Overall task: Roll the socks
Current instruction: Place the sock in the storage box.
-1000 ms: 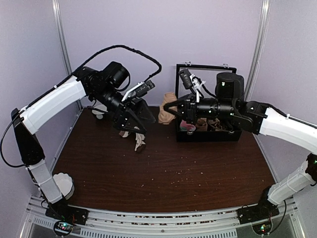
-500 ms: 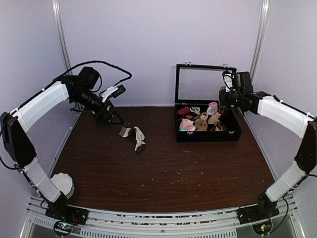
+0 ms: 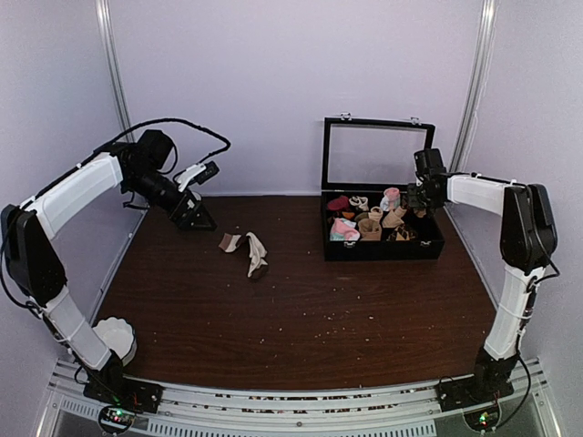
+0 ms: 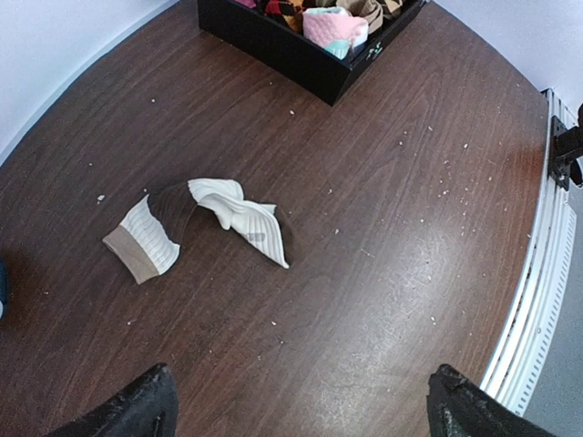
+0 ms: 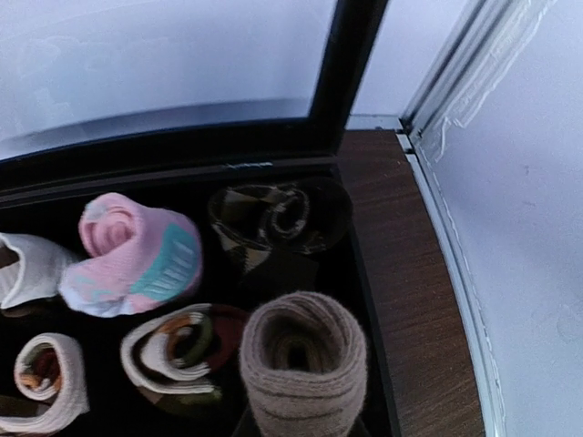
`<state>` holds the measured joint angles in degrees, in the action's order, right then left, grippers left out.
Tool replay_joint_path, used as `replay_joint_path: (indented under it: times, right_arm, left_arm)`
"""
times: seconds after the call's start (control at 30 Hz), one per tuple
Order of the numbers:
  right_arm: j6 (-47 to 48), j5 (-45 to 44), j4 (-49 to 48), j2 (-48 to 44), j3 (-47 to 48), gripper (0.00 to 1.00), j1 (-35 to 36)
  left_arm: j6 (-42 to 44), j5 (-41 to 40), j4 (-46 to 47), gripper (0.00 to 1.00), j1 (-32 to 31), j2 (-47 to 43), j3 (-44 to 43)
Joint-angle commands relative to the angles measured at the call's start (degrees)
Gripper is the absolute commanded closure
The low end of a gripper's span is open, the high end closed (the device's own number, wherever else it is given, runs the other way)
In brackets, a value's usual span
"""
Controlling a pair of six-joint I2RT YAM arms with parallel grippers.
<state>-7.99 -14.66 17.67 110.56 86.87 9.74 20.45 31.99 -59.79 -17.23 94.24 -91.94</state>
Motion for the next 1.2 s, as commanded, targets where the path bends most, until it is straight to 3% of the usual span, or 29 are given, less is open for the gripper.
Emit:
replay_joint_path:
  times: [0.0,0.47,0.73,0.93,1.17]
  right_arm:
    - [-4.1,-1.8,2.1,2.5,3.4,1.00,-2.2]
    - [-5.1,-1.3,17.6,14.0,18.3,1.00,-3.8]
    - [-5.8,0.4,22.9,17.9,22.3,0.97,-5.2]
    - [-4.5,4.1,22.3,18.0,21.8,0.84,-5.5]
    - [-2.8,6.2,19.1,17.0,20.3,0.88,-5.6]
  left_arm:
    - [1.1,0.4,0.6,0.02,0.3,1.4,-0.9]
    - [2.2,0.6,-1.9,0.02,0.5,3.1,-5.8]
    - [2.2,0.5,-2.6,0.02,0.9,2.5,-7.9]
    - [2.2,0.7,-2.6,0.02,0.9,1.8,-7.5]
    - [1.5,1.1,-2.6,0.02,1.0,1.7,-8.2]
